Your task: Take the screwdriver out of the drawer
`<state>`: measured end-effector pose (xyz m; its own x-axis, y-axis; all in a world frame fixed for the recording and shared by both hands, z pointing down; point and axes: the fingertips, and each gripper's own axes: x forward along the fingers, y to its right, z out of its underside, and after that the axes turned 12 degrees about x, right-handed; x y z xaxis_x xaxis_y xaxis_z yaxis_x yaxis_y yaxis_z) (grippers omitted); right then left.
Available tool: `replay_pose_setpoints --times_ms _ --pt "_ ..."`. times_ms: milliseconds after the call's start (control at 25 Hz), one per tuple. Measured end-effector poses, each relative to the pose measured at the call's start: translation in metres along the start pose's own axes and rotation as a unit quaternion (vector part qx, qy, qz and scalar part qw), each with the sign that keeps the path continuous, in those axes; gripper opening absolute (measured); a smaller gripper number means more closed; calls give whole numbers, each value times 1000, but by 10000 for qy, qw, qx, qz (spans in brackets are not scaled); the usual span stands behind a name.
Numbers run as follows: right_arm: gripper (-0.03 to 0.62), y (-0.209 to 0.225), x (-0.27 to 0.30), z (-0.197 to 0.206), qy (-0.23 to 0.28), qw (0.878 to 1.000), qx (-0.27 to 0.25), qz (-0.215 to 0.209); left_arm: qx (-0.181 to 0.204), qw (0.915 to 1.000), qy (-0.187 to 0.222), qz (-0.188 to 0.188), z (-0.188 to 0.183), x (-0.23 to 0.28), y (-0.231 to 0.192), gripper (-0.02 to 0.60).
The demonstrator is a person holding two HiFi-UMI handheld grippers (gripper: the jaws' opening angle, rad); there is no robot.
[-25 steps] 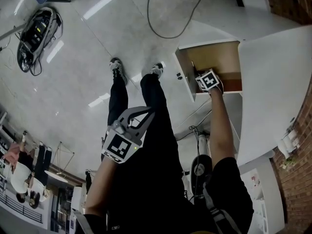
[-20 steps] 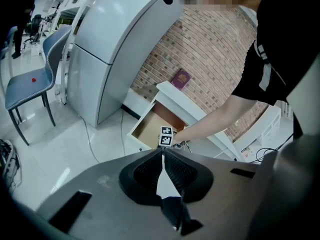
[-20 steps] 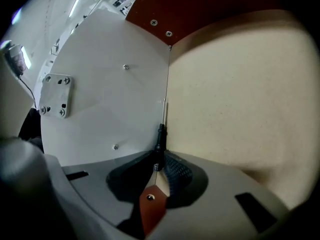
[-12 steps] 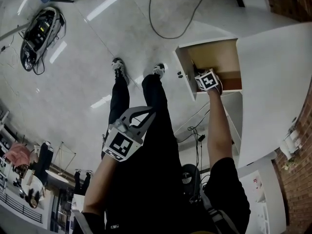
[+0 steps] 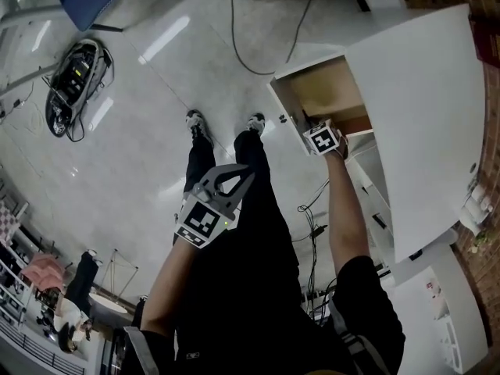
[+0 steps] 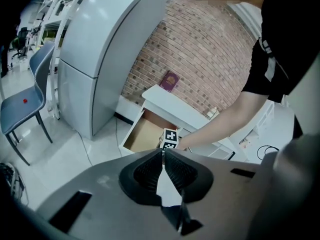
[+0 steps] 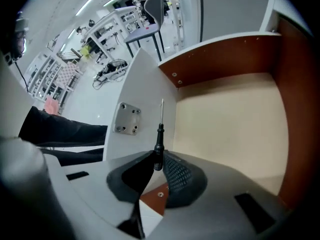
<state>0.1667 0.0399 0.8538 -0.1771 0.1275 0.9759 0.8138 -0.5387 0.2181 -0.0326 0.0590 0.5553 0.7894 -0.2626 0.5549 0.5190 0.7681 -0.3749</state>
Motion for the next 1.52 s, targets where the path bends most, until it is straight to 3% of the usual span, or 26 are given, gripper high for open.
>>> replay_pose_setpoints --times_ms 320,480,920,1320,1520 --pt "110 -19 -55 23 422 9985 274 203 437 9988 -25 218 -14 -7 19 23" --pt "110 -30 -82 23 813 9954 435 266 855 9956 -95 359 -18 -6 26 23" --pt "110 -54 -172 65 1550 9834 819 471 1437 9875 66 641 -54 -24 71 23" --pt "110 -80 -237 84 2098 9648 1311 894 1747 9825 144 630 -62 -68 59 23" --pt "110 -102 -274 99 2469 9488 1620 1125 1803 9803 351 724 -70 -75 62 23"
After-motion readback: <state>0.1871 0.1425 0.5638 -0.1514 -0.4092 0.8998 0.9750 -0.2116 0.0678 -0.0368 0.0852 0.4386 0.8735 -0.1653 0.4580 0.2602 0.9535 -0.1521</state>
